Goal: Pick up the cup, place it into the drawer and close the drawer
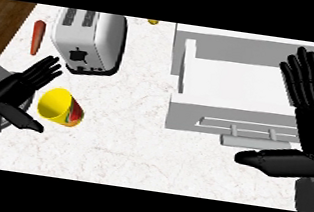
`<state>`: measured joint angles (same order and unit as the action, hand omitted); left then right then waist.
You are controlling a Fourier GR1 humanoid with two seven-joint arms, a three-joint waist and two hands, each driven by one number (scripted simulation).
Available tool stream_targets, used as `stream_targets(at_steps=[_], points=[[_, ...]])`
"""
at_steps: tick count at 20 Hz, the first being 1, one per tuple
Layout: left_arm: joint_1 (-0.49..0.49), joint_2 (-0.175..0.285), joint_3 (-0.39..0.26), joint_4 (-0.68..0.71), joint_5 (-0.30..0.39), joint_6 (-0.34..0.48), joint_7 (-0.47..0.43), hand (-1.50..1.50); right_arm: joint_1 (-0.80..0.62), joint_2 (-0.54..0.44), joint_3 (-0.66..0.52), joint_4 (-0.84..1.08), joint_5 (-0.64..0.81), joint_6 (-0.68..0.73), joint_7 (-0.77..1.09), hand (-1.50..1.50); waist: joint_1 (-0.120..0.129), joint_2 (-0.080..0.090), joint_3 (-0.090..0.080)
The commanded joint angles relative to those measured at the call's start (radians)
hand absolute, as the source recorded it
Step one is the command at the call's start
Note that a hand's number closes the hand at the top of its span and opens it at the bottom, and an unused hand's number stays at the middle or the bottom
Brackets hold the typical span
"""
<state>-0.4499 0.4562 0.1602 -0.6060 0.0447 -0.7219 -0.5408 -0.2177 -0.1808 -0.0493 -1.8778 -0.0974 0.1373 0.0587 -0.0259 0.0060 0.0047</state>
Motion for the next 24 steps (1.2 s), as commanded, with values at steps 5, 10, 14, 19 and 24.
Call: stream_targets(at_steps=[5, 10, 14, 19, 24], points=[[-0.029, -0.005, -0.045, 0.174, -0.096, -0.013, -0.248, -1.5, -0.037, 0.019, 0.02, -0.008, 0.019, -0.025, 0.036, -1.5, -0.017, 0.012, -0.011], [-0.05, -0.006, -0.058, 0.244, -0.115, 0.007, -0.33, -1.5, -0.053, -0.019, -0.038, 0.003, -0.05, 0.018, 0.038, -1.5, -0.02, 0.014, -0.011], [-0.026, -0.016, -0.081, 0.265, -0.133, 0.015, -0.401, -1.5, -0.05, -0.022, -0.027, -0.022, -0.048, 0.018, 0.066, -1.5, -0.028, 0.013, -0.013], [-0.034, -0.058, -0.097, 0.31, -0.147, 0.065, -0.439, -1.5, -0.059, -0.029, -0.02, -0.022, -0.031, 0.017, 0.074, -1.5, -0.027, 0.012, -0.012], [-0.053, -0.066, -0.114, 0.322, -0.159, 0.077, -0.477, -1.5, -0.072, -0.027, -0.036, -0.012, -0.048, 0.017, 0.069, -1.5, -0.028, 0.014, -0.013]])
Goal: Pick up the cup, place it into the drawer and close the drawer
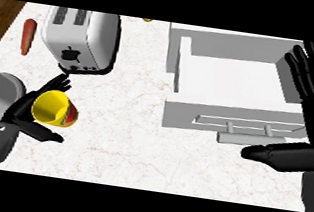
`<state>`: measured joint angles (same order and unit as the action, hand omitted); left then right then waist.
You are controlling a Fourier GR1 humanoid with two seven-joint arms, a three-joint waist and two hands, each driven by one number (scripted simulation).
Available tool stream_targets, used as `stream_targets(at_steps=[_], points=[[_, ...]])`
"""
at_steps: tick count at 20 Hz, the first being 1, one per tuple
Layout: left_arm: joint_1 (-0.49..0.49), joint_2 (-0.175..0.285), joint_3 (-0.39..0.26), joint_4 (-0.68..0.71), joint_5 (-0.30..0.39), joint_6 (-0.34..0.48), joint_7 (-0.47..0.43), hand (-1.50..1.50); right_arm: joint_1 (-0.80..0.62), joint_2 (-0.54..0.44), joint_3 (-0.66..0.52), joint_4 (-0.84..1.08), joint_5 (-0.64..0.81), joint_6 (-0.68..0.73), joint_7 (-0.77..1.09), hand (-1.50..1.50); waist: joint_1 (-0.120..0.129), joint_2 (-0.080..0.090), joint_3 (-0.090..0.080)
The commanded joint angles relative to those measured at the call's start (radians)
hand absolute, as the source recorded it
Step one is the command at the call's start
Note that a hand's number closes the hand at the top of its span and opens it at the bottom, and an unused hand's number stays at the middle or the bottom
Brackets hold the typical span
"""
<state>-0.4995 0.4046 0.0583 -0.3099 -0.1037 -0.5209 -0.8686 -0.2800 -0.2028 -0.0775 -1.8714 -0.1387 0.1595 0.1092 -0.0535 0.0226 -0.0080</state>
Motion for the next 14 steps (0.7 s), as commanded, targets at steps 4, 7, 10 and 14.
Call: stream_targets(at_steps=[4, 7, 10, 14], points=[[-0.021, -0.018, -0.029, 0.038, -0.024, -0.12, -0.166, -1.5, -0.033, -0.008, -0.004, 0.009, -0.002, 0.0, 0.018, -1.5, 0.001, 0.001, -0.001], [-0.034, -0.053, -0.029, 0.059, -0.013, -0.13, -0.148, -1.5, -0.017, -0.011, -0.008, 0.017, -0.004, 0.006, 0.019, -1.5, -0.003, 0.002, 0.0], [-0.019, -0.076, -0.046, 0.056, -0.016, -0.163, -0.168, -1.5, -0.035, -0.016, -0.016, 0.027, 0.0, 0.003, 0.014, -1.5, 0.0, 0.003, -0.001], [-0.066, -0.064, -0.035, 0.057, 0.026, -0.299, -0.115, 1.5, -0.033, -0.007, 0.002, 0.023, 0.011, -0.001, 0.02, -1.5, -0.004, 0.003, -0.001]])
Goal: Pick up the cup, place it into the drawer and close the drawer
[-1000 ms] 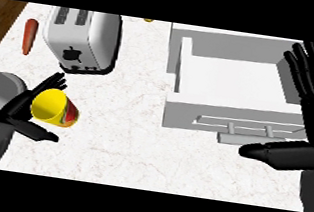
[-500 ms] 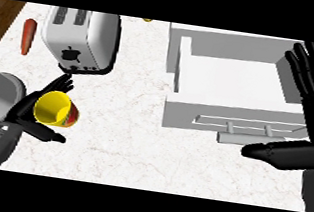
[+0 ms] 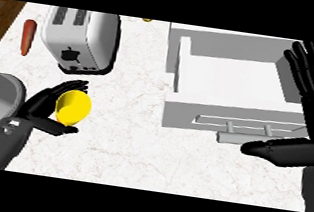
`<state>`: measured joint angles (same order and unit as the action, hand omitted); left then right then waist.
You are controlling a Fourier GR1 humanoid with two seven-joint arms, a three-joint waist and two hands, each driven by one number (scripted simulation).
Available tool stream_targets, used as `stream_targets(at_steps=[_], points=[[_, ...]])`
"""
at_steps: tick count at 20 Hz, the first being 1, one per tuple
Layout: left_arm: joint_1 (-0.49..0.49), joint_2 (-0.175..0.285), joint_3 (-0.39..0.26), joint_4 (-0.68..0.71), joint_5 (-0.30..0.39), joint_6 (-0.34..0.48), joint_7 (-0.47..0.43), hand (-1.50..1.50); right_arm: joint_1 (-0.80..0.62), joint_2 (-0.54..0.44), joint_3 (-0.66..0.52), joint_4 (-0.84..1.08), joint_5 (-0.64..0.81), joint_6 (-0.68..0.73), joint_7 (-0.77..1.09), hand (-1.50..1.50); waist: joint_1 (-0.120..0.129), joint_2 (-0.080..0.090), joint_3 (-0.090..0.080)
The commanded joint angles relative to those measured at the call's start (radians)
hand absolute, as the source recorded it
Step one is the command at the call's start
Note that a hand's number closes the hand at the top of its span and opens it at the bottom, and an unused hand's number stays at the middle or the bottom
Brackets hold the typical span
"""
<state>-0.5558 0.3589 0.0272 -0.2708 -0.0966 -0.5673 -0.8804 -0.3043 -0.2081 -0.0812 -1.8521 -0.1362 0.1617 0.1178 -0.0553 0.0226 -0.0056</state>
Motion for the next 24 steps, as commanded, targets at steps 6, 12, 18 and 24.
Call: stream_targets(at_steps=[6, 12, 18, 24], points=[[0.026, -0.053, 0.006, -0.064, 0.001, 0.064, -0.292, 1.5, 0.008, -0.027, -0.04, 0.016, -0.013, 0.013, -0.009, -1.5, 0.009, -0.001, -0.002], [0.071, -0.165, 0.211, -0.045, 0.144, 0.546, -0.251, 1.5, 0.033, -0.024, -0.044, 0.008, -0.014, 0.012, -0.01, -1.5, 0.033, -0.005, 0.0], [0.027, -0.209, 0.292, -0.08, 0.24, 0.424, -0.333, 1.5, 0.053, -0.014, -0.035, 0.025, 0.013, 0.019, -0.062, -1.5, 0.036, -0.013, 0.003], [-0.084, -0.217, 0.21, -0.177, 0.199, 0.388, -0.177, 1.5, -0.002, -0.035, -0.048, 0.018, -0.013, 0.014, 0.025, -1.5, 0.049, -0.023, 0.005]])
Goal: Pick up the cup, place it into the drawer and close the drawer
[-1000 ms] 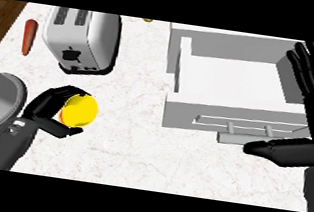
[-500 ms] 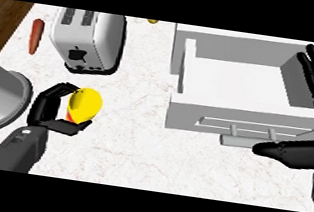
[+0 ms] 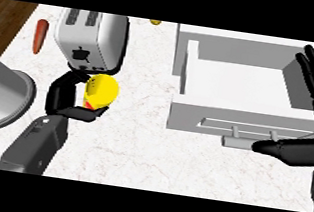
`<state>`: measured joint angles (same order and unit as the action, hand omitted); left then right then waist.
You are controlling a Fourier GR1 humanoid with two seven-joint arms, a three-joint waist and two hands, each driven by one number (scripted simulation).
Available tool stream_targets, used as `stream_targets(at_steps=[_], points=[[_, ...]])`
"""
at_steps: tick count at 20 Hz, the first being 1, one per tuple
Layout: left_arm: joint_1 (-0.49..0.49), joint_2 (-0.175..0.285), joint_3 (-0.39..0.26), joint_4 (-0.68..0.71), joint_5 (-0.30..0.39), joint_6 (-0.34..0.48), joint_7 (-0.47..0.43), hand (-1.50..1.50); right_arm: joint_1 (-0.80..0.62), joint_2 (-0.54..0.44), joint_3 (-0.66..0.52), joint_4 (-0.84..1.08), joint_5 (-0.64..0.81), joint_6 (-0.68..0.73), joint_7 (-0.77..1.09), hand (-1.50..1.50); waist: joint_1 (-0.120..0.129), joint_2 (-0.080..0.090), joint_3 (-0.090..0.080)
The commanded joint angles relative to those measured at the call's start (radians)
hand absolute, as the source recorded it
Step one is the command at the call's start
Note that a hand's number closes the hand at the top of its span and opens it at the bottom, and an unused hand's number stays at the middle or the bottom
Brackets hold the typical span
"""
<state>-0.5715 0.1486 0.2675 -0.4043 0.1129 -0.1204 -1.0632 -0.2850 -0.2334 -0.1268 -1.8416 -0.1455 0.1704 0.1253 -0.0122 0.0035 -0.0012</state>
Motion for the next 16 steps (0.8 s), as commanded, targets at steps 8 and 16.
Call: stream_targets(at_steps=[8, 16], points=[[-0.174, -0.096, -0.12, -0.295, -0.013, 0.013, 0.263, 1.5, 0.034, 0.006, 0.007, -0.043, 0.03, -0.014, 0.015, -1.5, 0.016, -0.01, 0.002], [-0.388, -0.148, -0.23, -0.441, 0.015, 0.242, 0.574, 1.5, 0.006, 0.016, -0.004, 0.036, 0.055, -0.022, -0.04, -1.5, 0.008, -0.006, 0.002]])
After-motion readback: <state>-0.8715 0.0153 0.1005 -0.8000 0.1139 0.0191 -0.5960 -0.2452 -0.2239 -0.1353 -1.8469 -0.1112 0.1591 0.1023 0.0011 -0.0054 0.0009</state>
